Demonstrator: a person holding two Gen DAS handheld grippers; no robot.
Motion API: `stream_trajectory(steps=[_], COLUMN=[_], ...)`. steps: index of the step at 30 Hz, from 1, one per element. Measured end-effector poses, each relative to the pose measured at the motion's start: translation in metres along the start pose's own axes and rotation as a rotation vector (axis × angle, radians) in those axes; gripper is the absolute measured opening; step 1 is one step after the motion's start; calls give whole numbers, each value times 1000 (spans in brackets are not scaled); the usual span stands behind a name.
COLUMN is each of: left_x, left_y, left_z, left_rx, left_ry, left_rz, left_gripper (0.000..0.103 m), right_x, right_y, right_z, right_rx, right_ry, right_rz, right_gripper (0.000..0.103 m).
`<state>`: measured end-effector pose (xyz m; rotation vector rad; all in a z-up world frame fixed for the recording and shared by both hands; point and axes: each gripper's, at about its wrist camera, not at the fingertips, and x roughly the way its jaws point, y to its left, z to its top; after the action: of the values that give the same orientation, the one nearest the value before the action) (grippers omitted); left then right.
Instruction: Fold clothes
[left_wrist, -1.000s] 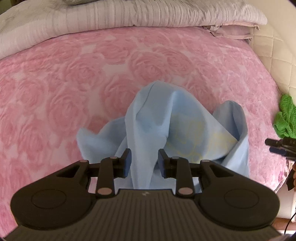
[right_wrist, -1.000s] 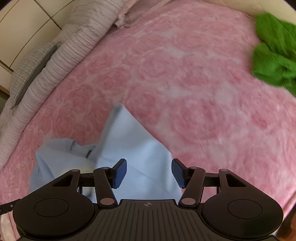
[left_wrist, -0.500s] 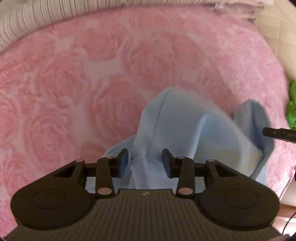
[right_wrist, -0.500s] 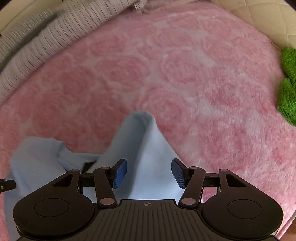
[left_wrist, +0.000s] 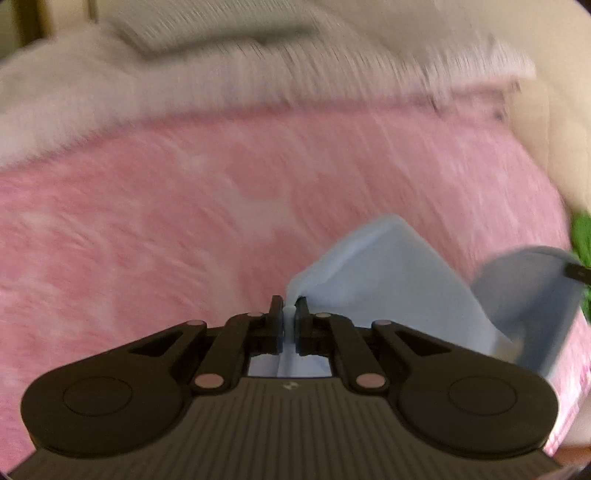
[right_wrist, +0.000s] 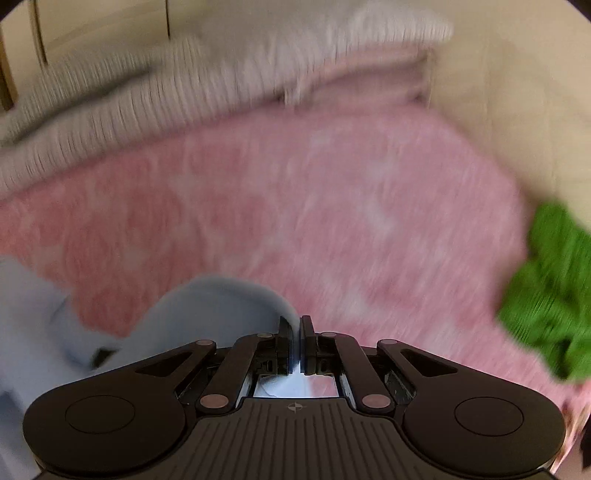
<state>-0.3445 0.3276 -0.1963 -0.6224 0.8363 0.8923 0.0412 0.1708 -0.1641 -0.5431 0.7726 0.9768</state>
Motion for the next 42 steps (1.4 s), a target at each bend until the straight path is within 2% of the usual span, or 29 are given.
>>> stream_trajectory(steps=[3, 8, 13, 19, 26, 30, 35, 37, 40, 42], left_x=[-58, -167, -257, -334, -415, -451, -464, -434, -367, -319], left_y=[16, 30, 28, 22, 19, 20, 35, 55, 94, 119], left_z=[6, 0, -13, -50, -101, -103, -72, -45, 4, 35], left_rx=[-11, -17, 8, -2, -38, -36, -52, -74, -119, -153], left_ry=[-143, -372, -517, -608, -644, -686, -728, -681, -569, -480], left_rz=[76, 153, 218, 250, 251, 246, 217, 194, 153, 133], left_gripper=[3, 4, 4, 4, 4, 4, 4, 4, 6, 13], right_x=[-45, -122, -195, -266, -336, -365, -365, -343, -281, -222], right_y=[-7, -5, 4, 6, 8, 13, 23, 30, 50, 66], right_z=[19, 41, 49, 45, 21, 25, 52, 74, 120, 143], right_rx=[-46, -139, -244, -319, -450, -535, -582, -585, -546, -477], right_ry=[-166, -406, -560, -669, -703, -746, -820, -819, -720, -556], right_rz=[12, 115, 214, 278, 314, 306, 294, 297, 313, 300], right_gripper=[2, 2, 2, 2, 2, 2, 2, 2, 2, 3])
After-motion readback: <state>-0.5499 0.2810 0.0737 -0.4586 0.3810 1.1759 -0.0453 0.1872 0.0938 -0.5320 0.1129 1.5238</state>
